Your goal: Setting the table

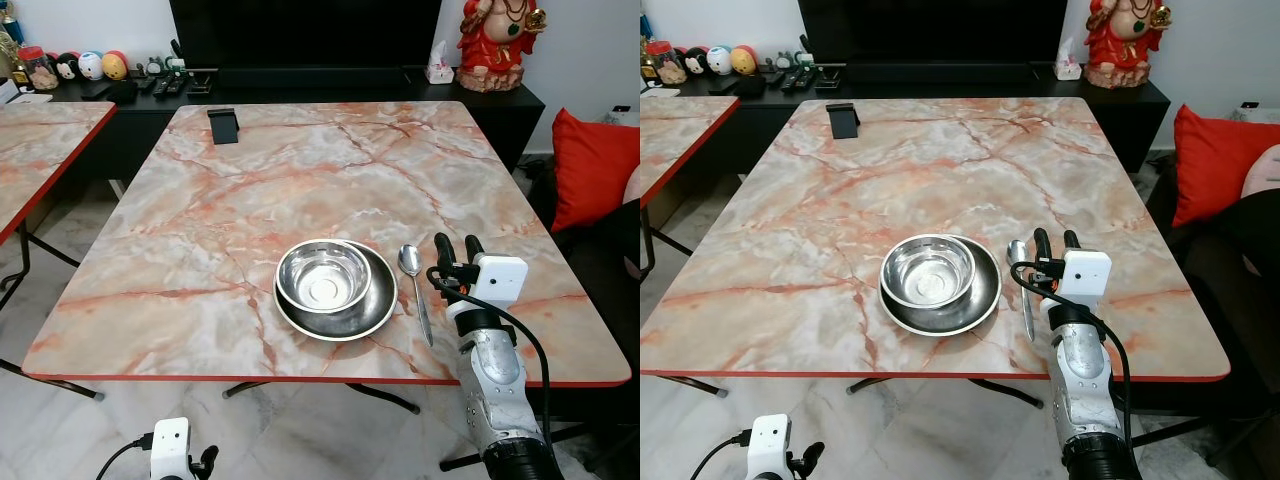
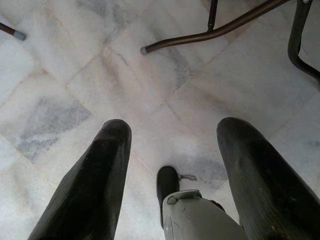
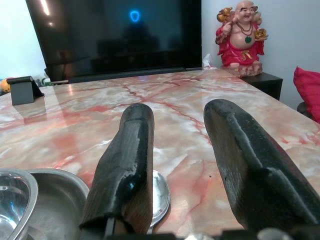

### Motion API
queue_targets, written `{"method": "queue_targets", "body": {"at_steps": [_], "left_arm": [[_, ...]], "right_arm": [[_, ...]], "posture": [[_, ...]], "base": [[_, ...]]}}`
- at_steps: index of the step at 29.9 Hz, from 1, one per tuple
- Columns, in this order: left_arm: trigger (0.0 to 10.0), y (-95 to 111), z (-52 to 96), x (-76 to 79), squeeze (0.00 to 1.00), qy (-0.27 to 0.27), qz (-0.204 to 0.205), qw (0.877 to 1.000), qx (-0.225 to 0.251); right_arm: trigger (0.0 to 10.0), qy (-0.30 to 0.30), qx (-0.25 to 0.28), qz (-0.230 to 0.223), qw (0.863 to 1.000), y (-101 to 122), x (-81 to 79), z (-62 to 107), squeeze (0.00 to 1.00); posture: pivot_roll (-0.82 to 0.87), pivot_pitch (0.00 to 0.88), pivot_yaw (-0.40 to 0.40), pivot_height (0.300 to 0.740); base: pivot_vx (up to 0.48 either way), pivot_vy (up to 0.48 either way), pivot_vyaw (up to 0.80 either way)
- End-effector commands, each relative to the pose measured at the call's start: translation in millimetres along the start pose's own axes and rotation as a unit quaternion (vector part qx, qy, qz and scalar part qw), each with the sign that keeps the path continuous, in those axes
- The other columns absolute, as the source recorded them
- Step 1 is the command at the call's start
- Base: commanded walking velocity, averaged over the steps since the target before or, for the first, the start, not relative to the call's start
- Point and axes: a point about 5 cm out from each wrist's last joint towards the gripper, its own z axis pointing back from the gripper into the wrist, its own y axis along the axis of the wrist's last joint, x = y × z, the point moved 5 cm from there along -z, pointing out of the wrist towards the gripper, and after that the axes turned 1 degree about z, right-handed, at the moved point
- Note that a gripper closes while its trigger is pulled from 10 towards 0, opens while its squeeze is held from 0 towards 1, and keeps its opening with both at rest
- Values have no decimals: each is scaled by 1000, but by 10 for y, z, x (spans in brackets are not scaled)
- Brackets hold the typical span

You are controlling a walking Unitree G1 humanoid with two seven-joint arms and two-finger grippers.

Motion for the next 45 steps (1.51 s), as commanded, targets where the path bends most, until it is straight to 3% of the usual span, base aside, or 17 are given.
{"method": "queue_targets", "body": {"at_steps": [1,45], "left_arm": [[10000,-29,6,-11,0,0,3,1000,-6],[10000,-63,15,-21,0,3,9,1000,-11]], "right_arm": [[10000,0,8,-4,1000,42,-5,-19,0],[10000,-1,6,-4,1000,41,4,-27,0]], "posture": [[-77,0,12,740],[-73,0,7,740]], "base": [[0,0,0],[0,0,0]]}}
